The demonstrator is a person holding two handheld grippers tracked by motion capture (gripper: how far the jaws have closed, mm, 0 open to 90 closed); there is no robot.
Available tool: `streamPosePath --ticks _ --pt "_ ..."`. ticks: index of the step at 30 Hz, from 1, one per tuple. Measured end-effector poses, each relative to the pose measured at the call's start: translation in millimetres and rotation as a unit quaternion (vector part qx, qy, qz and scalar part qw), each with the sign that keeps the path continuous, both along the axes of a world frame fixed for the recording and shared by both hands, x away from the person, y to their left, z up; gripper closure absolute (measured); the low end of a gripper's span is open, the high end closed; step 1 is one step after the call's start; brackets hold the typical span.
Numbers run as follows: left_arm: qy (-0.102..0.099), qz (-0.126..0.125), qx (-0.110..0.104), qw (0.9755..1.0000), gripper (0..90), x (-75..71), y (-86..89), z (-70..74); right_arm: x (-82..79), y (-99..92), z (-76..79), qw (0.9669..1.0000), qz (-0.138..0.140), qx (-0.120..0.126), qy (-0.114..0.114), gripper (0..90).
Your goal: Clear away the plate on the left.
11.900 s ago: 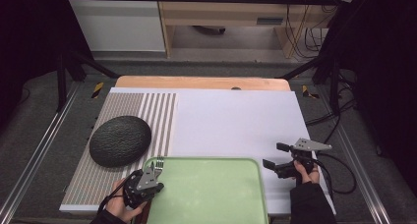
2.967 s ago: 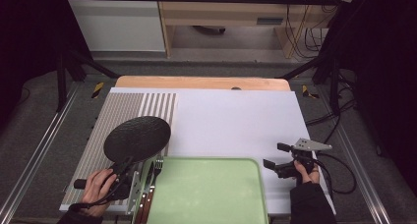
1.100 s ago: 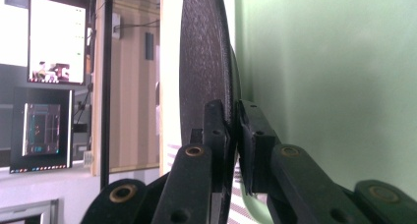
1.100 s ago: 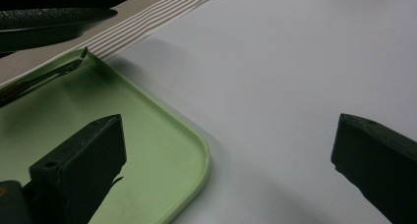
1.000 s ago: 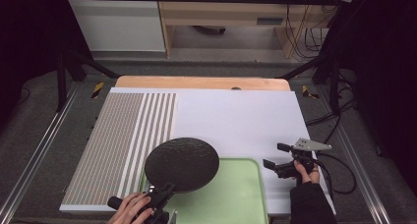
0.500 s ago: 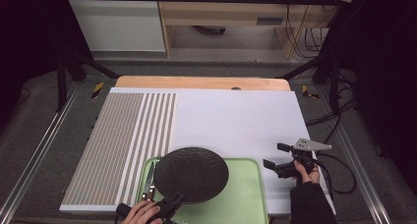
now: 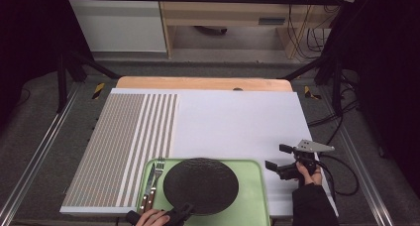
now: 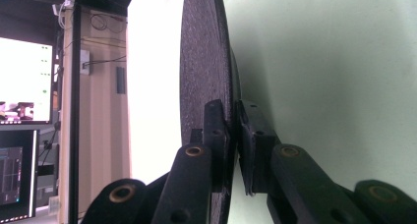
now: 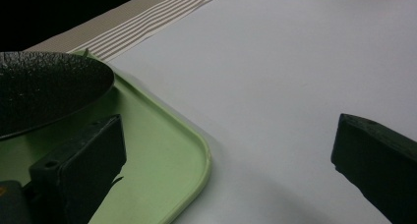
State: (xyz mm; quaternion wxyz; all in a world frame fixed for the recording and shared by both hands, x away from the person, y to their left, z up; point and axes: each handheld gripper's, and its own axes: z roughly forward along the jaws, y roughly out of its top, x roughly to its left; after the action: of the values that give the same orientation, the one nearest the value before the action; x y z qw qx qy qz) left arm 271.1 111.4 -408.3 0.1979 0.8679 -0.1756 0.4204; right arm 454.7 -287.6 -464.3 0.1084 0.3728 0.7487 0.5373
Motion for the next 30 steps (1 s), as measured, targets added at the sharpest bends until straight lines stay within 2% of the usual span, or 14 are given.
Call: streamPosePath --ticks 9,30 --pt "0.006 -0.006 0.010 0.9999 82.4 -2.3 -3.2 -3.4 0.0 0.2 -0.1 1.0000 0.000 0.000 -0.001 0.3" --pt "0.015 0.000 0.011 0.9998 82.3 2.9 -5.0 -11.6 0.0 0.1 0.0 1.0000 0.000 0.000 -0.001 0.3"
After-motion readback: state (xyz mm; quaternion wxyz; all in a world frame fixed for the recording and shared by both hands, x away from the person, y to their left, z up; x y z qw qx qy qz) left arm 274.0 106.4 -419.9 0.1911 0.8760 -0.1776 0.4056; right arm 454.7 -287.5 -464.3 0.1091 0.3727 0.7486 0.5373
